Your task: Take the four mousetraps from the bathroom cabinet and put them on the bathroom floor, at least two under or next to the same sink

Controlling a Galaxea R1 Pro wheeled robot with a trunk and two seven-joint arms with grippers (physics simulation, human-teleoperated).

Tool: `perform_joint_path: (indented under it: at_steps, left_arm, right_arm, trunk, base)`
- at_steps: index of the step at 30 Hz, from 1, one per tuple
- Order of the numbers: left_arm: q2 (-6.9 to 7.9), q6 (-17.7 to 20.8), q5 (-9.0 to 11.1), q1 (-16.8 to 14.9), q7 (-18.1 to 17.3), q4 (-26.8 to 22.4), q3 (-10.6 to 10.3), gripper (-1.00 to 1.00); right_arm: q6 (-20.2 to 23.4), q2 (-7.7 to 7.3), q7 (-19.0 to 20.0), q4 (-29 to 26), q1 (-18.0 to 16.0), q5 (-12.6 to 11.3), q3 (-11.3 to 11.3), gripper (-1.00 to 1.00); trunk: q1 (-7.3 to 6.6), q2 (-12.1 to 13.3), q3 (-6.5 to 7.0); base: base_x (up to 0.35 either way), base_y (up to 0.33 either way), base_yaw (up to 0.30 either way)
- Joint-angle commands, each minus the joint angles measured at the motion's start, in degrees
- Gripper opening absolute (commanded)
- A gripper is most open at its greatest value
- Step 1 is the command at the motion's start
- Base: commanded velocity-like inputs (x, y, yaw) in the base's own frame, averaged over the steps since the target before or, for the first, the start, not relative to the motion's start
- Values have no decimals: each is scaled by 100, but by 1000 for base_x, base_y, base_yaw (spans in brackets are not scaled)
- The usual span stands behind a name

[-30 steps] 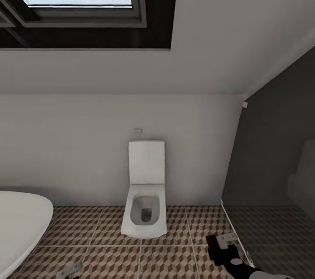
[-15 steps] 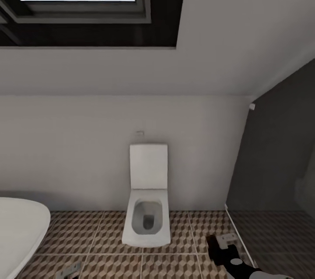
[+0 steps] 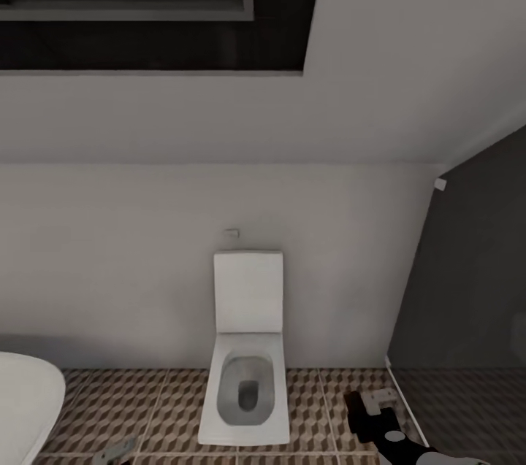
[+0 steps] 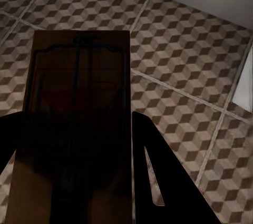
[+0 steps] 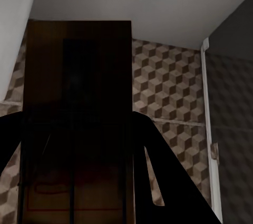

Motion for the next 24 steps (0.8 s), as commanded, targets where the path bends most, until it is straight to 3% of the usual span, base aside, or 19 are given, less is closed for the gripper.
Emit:
perform_joint_path:
  at_steps: [1, 9, 24]
  left_arm:
    - [-3, -21, -6, -6, 28, 17, -47, -100]
    - [-9, -26, -7, -6, 28, 17, -51, -100]
    - [-1, -31, -14, -6, 28, 17, -56, -100]
  right_arm:
    - [-27, 4, 0, 17, -3, -57, 48, -100]
    - [-27, 4, 0, 16, -3, -57, 43, -100]
    - [-27, 4, 0, 17, -3, -57, 45, -100]
  trunk:
    - [5, -4, -2]
    - [5, -4, -2]
    - [5, -4, -2]
  base:
    - [330, 1, 0]
    - [285, 0, 0]
    - [20, 0, 0]
